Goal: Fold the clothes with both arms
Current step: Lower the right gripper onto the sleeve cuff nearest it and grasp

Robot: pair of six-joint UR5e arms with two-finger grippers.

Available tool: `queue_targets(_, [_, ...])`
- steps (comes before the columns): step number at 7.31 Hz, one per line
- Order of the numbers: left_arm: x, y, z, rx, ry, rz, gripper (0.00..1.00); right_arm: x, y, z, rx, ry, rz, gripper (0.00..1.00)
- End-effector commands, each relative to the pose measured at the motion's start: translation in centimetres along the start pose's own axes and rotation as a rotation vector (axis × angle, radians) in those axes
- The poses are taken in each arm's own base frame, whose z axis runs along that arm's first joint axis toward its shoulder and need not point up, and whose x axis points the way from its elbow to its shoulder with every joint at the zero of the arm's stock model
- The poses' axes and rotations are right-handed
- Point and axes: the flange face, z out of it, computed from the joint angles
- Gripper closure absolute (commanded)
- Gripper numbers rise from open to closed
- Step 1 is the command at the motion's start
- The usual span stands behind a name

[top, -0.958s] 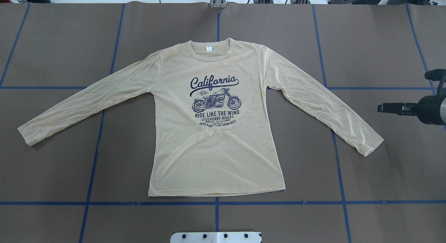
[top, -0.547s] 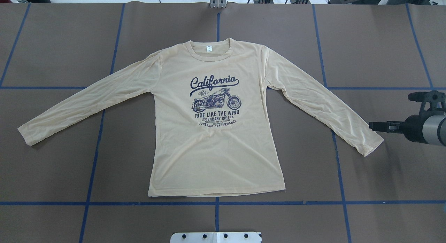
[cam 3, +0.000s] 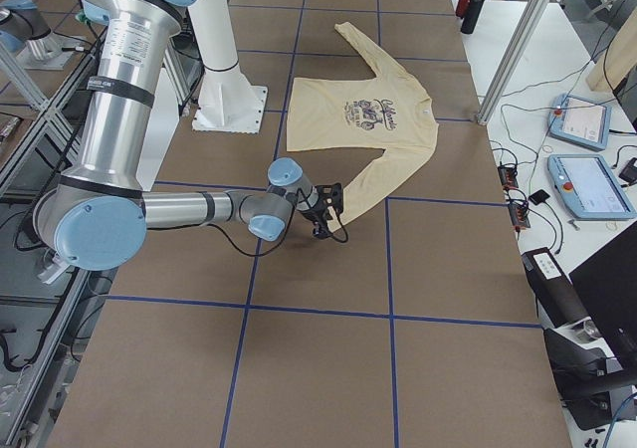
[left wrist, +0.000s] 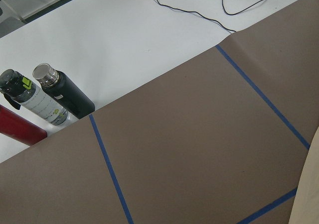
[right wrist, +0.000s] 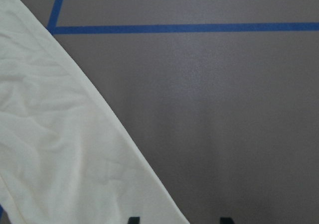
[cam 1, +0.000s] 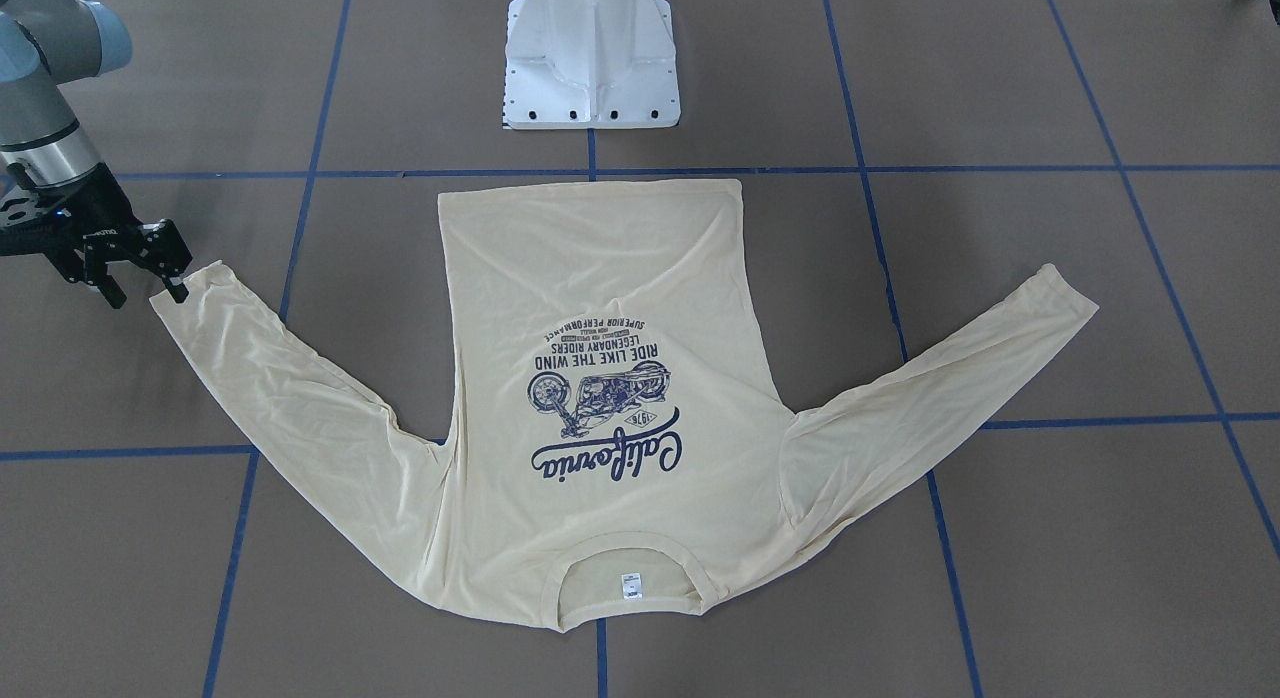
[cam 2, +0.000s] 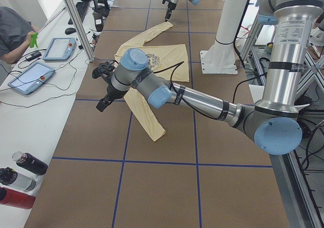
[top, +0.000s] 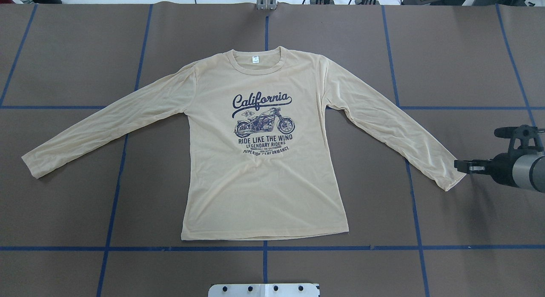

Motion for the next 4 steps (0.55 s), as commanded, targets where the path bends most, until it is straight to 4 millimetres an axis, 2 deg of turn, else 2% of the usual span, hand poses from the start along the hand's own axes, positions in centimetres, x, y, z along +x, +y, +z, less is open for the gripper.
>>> queue_targets(1, [-0.03,0.01,-0.02,0.0,0.0,0.0,0.0,0.84,0.54,0.47,0.002,0.006,-0.004,0.42])
queue_targets(4, [-0.06,0.07,0.14,-0.003,0.001,-0.001,0.0,0.67,1.3,0.77,-0.008,0.01,-0.016,0.46])
